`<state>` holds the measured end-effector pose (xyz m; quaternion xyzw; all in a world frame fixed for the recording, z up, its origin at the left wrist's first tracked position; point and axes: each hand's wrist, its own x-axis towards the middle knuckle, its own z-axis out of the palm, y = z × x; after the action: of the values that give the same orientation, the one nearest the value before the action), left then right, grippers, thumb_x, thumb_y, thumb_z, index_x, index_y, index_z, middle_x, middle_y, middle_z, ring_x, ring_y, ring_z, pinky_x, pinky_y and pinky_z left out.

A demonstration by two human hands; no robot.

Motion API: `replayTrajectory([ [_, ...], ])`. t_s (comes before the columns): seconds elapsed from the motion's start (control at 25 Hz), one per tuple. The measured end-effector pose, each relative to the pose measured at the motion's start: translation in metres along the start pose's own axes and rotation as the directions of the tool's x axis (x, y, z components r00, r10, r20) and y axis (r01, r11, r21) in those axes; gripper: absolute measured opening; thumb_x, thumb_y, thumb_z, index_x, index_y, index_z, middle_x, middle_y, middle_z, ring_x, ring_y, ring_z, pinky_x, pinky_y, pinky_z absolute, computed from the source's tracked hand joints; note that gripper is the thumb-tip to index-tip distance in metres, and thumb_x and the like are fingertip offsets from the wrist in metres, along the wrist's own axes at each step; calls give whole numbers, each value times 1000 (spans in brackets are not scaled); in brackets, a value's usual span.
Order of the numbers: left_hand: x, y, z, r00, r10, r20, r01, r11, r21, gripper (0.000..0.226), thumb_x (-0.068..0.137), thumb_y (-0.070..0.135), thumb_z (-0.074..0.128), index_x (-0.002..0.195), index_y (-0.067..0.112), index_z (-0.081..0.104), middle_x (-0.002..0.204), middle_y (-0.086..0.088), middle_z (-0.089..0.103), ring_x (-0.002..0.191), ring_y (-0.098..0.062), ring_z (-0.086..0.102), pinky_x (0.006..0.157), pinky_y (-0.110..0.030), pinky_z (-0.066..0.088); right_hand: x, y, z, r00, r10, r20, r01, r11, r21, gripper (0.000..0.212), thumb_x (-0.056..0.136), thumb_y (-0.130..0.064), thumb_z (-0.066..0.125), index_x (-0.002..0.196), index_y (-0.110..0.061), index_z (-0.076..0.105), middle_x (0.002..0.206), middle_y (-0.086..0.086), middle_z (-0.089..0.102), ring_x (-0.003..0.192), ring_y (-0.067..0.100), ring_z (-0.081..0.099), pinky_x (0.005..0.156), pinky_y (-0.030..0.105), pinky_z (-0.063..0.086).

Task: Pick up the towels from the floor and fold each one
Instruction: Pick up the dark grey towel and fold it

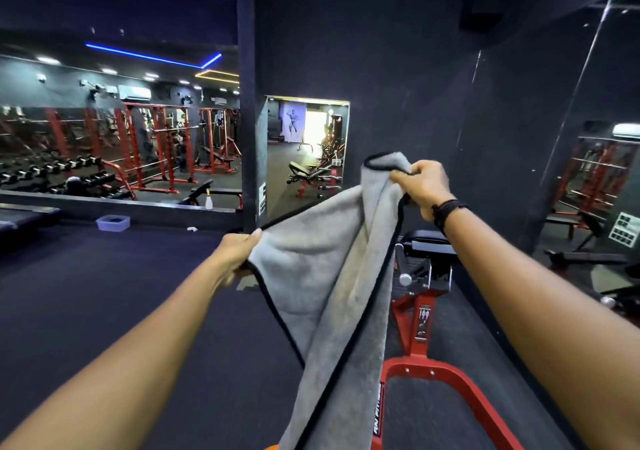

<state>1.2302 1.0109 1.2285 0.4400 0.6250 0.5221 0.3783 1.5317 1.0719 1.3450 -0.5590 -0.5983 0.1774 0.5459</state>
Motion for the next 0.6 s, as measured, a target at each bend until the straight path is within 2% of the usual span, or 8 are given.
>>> replayTrajectory([
  [0.04, -3, 13, 7, 997, -44, 62, 54, 982, -182, 28, 96, 31, 54, 75, 14, 59, 66, -4, 55, 54, -15, 51, 43, -21, 46, -5, -2, 4, 999, 7, 49, -4, 998, -56, 32, 72, -19, 75, 59, -18, 46, 67, 5, 47, 64, 20, 49, 56, 43, 53],
  [0.08, -7, 26, 17, 991, -54, 119, 85, 959, -270, 21, 96, 28, 56, 86, 12, 63, 73, -4, 61, 57, -12, 57, 44, -22, 52, -13, -6, 10, 993, 14, 121, -3, 996, -94, 33, 71, -16, 78, 64, -17, 45, 71, 5, 47, 64, 20, 50, 56, 42, 54],
  [0.2, -19, 54, 50, 971, -23, 237, 113, 922, -371, 11, 94, 19, 59, 86, 12, 63, 76, -3, 61, 56, -7, 60, 51, -23, 57, -39, -17, 35, 929, 7, 369, 44, 991, -130, 37, 74, -12, 79, 68, -16, 43, 71, 3, 46, 52, 18, 53, 48, 29, 51],
  [0.32, -24, 66, 69, 949, 38, 313, 90, 919, -384, 5, 87, 7, 66, 82, 9, 65, 72, -3, 65, 59, -8, 62, 60, -20, 57, -55, -22, 55, 866, 17, 500, 15, 998, -61, 26, 81, -6, 72, 79, -13, 47, 70, 4, 52, 36, 8, 50, 35, 20, 43],
  [0.4, -27, 67, 73, 948, 93, 306, 21, 937, -349, 5, 82, 4, 71, 84, 7, 67, 67, -1, 68, 58, -7, 64, 60, -17, 56, -59, -24, 59, 840, 32, 541, -23, 999, -23, 19, 85, -2, 66, 80, -10, 50, 67, 6, 54, 34, 7, 52, 38, 22, 47],
  [0.48, -27, 62, 73, 944, 182, 276, -87, 942, -325, 11, 82, 2, 71, 93, 2, 69, 67, 2, 69, 59, -4, 64, 59, -15, 54, -60, -24, 60, 828, 49, 558, -67, 998, 11, 17, 87, -1, 64, 76, -8, 54, 68, 9, 59, 41, 12, 59, 44, 26, 54],
  [0.56, -25, 52, 72, 923, 297, 243, -233, 937, -261, 18, 84, 3, 68, 101, -4, 69, 69, 3, 70, 62, -3, 63, 61, -17, 53, -62, -21, 63, 841, 76, 535, -118, 992, 45, 19, 86, 4, 61, 71, -6, 55, 72, 12, 61, 50, 20, 64, 47, 30, 57],
  [0.6, -22, 47, 71, 903, 367, 225, -333, 926, -177, 19, 85, 11, 70, 101, 0, 72, 70, 1, 71, 65, -4, 61, 64, -22, 52, -63, -20, 65, 851, 95, 516, -148, 987, 62, 22, 86, 7, 58, 67, -5, 56, 72, 13, 61, 50, 22, 64, 47, 30, 57],
])
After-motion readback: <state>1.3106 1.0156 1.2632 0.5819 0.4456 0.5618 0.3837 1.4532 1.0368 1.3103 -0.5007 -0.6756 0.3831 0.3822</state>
